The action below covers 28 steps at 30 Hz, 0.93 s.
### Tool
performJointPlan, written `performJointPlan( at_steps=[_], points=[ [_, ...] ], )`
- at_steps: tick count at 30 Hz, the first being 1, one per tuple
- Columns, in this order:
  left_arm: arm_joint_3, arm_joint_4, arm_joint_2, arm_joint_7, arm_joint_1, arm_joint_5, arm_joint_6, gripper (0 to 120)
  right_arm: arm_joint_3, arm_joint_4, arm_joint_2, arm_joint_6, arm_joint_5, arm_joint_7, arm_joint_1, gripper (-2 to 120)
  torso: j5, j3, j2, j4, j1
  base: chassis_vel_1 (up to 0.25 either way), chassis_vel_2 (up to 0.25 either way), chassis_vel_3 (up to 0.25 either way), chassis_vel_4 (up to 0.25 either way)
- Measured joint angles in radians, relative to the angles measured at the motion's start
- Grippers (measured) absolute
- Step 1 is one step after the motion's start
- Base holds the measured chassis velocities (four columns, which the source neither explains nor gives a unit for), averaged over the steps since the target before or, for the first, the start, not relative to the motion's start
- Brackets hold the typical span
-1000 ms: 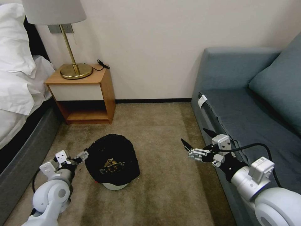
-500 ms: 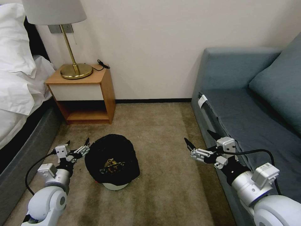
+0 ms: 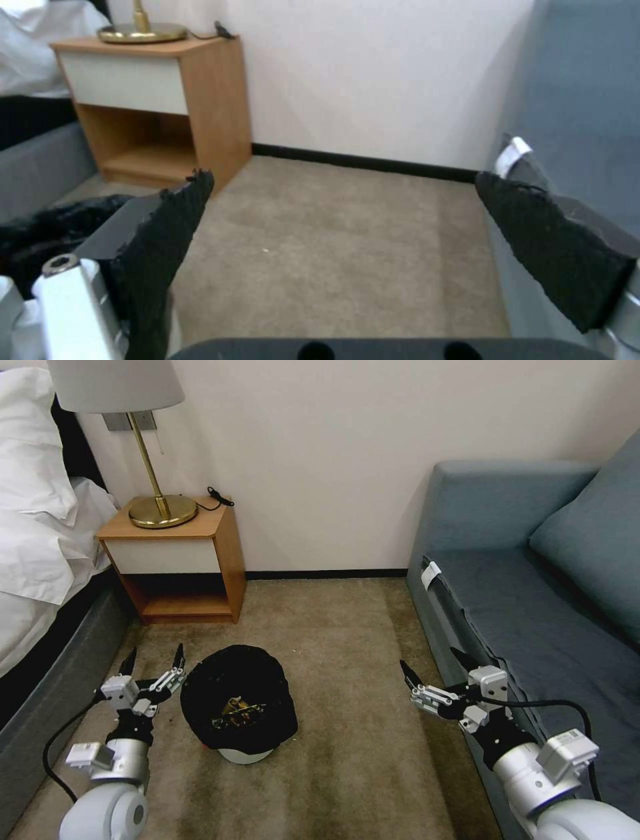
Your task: Pick up the trash bin, then pick up the garbage on the floor and place it into the trash bin.
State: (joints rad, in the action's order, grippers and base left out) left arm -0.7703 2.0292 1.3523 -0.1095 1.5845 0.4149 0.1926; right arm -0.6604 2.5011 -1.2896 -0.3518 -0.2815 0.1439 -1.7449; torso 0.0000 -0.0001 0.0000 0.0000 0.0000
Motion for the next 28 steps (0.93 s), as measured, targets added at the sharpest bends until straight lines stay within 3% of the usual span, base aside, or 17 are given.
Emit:
performJointPlan(
  at_steps=[10,28],
  points=[
    [-0.009,0.013,-0.010,-0.010,0.024,-0.019,0.009,100,-0.003,0.000,-0.058,0.056,0.054,0.000,-0.043,100,-0.0001,0.000,0.000,-0.0001,0.000,0.000,0.000,0.000,0.000],
    [0.006,0.001,-0.035,-0.018,0.021,-0.010,0.023,100,-0.011,0.000,-0.071,0.076,0.060,0.003,-0.039,100,-0.0001,0.000,0.000,0.0000,0.000,0.000,0.000,0.000,0.000]
  ],
)
